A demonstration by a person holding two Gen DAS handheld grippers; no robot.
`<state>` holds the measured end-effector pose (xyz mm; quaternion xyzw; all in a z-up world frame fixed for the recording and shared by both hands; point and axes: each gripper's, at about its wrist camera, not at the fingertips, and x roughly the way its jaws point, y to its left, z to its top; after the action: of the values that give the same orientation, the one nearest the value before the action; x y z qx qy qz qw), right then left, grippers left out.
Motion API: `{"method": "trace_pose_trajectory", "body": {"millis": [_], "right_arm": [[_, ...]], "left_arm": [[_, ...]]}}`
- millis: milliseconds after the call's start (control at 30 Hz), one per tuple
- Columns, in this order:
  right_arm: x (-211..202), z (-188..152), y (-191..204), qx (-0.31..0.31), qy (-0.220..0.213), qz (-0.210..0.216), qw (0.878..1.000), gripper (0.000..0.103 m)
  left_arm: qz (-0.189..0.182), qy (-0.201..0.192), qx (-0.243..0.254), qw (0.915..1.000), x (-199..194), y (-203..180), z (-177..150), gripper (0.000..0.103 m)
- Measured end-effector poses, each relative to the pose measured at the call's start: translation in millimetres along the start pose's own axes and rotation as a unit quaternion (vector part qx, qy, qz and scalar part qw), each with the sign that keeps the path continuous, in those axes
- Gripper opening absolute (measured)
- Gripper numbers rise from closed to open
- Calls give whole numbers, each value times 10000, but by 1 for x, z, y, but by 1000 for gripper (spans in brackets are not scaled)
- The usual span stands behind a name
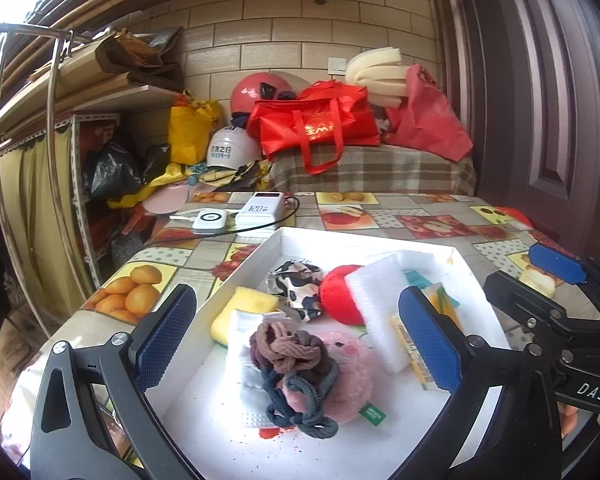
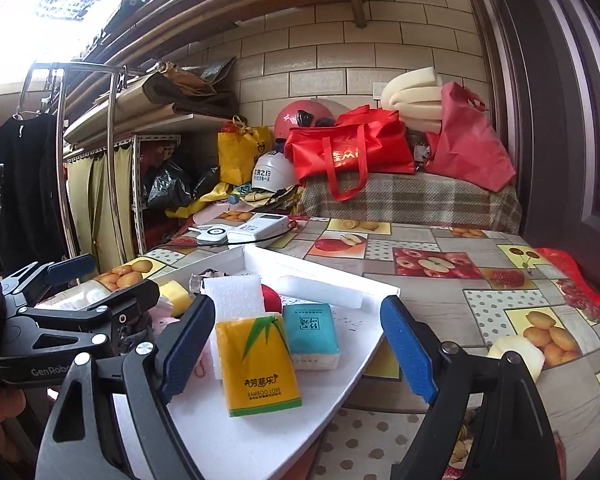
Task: Organize soft objects
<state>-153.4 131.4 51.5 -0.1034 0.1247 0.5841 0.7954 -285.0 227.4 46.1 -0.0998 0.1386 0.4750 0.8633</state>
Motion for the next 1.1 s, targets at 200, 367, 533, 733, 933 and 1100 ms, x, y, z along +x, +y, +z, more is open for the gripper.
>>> {"method": "trace_pose_trajectory", "body": {"millis": [200, 367, 533, 733, 933, 1100], "right_arm": [[-7, -3, -10, 223, 9, -375, 9990, 85], [-15, -6, -20, 403, 84, -312, 9987, 85], [-28, -11, -26, 446, 79, -459, 9979, 85], [-39, -14, -40, 688, 57, -431, 9967, 85], [-54, -17, -51, 769, -32, -461, 9960, 85], [-66, -18, -59, 878, -145, -522, 9947, 85]], "left_arm": [[1, -43, -42, 10000, -6, -2, -1, 102], [54, 87, 31, 9999, -10, -9, -3, 102], [231, 257, 130, 9993, -16, -21, -9, 102], [167, 338, -443, 9983, -27, -19, -14, 102], [245, 569, -415, 9972, -27, -29, -17, 102], [296, 710, -264, 9967, -28, -39, -20, 102]]}}
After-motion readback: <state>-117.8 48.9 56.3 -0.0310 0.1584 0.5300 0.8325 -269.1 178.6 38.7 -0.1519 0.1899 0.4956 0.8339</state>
